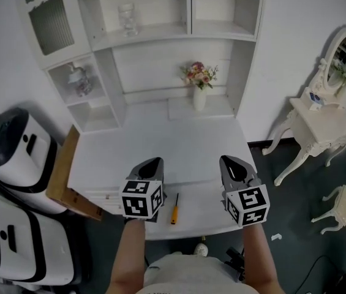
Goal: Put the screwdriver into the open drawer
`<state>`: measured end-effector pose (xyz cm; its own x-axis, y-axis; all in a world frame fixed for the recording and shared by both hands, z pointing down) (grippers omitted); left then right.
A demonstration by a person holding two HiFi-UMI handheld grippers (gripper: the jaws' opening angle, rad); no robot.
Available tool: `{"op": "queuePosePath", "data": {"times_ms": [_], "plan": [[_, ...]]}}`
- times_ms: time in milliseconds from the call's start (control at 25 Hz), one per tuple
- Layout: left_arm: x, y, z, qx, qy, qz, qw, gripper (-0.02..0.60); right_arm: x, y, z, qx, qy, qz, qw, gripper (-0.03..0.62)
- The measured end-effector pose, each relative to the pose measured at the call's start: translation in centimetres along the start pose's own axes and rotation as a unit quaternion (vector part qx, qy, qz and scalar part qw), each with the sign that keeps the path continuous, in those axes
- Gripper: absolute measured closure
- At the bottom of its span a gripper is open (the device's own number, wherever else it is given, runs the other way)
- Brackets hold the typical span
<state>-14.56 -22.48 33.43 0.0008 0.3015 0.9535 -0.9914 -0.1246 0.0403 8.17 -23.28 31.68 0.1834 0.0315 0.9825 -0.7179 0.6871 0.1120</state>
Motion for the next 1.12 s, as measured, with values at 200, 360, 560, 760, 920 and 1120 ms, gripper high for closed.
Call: {"op": "queuePosePath", "data": {"times_ms": [200,360,560,760,920,1120], "plan": [[-3.9,-0.6,-1.5,0.005,-0.072,0.009,0.9973,0.565,-2.9,0.3,-0.7,0.013,-0.027,-0.034,0.999,0.592],[-6.2,-1.1,-2.8,0.005,-0.123,0.023,0.9922,0.565,-5.5,0.5,-1.4,0.019,-0.056,-0.051,0.997,0.592],[-8.7,-1.2,-4.7,0.005,-0.181,0.041,0.9826,0.565,-8.3,1.0,-2.4,0.027,-0.097,-0.061,0.993,0.593],[-10.5,-0.5,-6.1,-0.004,-0.223,0.050,0.9735,0.565,-9.9,1.3,-3.1,0.043,-0.127,-0.063,0.989,0.594],[-11.4,-0.3,-6.7,-0.012,-0.247,0.051,0.9675,0.565,-10.2,1.1,-3.3,0.051,-0.133,-0.067,0.988,0.594],[-11.4,-0.3,-6.6,-0.021,-0.256,0.059,0.9647,0.565,-9.9,0.5,-3.3,0.060,-0.124,-0.071,0.988,0.594]]}}
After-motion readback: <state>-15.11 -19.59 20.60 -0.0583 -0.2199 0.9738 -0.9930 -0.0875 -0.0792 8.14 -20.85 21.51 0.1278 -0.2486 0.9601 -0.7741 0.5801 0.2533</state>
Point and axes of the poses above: the fingertips, and each gripper's own axes: z forward along the fingers, y to its left, x out of its underside, the point moved 6 cm from there along -z, backward along the fingers, and after that the axes turned 9 degrees about -x, right-handed, at the moved point
